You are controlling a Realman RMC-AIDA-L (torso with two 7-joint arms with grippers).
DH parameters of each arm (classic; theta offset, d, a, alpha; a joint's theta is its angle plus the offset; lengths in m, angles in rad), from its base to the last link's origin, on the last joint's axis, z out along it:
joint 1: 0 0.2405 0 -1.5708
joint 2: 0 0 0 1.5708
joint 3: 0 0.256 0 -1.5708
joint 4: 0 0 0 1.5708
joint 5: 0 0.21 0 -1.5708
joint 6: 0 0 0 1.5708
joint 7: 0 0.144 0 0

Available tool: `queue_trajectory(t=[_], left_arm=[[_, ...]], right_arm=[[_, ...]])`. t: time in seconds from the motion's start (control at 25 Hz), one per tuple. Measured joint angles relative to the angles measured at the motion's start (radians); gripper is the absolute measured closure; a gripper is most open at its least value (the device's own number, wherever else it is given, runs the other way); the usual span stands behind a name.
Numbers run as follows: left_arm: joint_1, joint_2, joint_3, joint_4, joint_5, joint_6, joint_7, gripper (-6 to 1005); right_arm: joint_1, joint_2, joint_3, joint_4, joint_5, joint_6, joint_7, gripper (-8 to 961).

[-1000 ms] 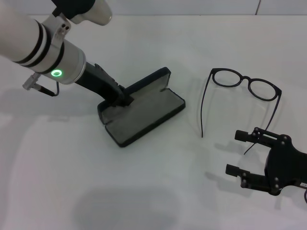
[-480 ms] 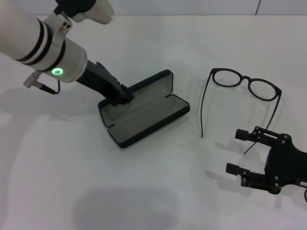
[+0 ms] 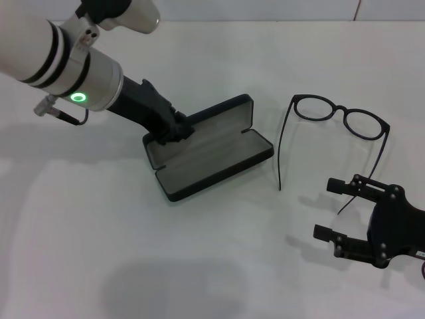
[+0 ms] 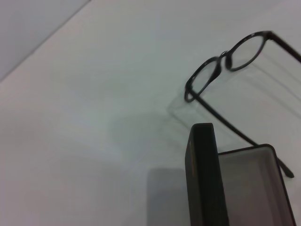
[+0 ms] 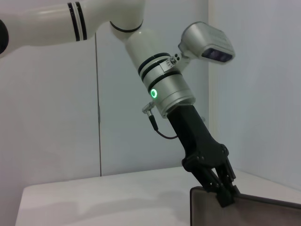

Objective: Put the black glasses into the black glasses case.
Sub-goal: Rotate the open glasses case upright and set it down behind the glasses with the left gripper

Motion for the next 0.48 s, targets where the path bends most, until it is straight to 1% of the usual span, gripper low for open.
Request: queue_trajectory(t=[0.2, 0.32, 0.36, 0.4, 0.48], left_arm=[[0.024, 0.002, -0.001, 0.046, -0.014, 0.000, 0.086, 790], [0.028, 0.003, -0.024, 0.047, -0.014, 0.001, 0.175, 790], [0.033, 0.004, -0.040, 0.043, -0.016, 0.001, 0.238, 790], [0.033, 0.004, -0.040, 0.043, -0.016, 0.001, 0.238, 790], [0.041, 0.003, -0.051, 0.043, -0.027, 0.006, 0.321, 790]], right_arm=[[-0.001, 0.000, 0.002, 0.000, 0.000, 0.001, 0.000, 204], [-0.001, 0.000, 0.003, 0.000, 0.000, 0.001, 0.000, 204], [-0.001, 0.000, 0.003, 0.000, 0.000, 0.001, 0.000, 204], [-0.001, 0.000, 0.003, 0.000, 0.000, 0.002, 0.000, 204], [-0.002, 0.000, 0.003, 0.000, 0.000, 0.001, 0.000, 204]])
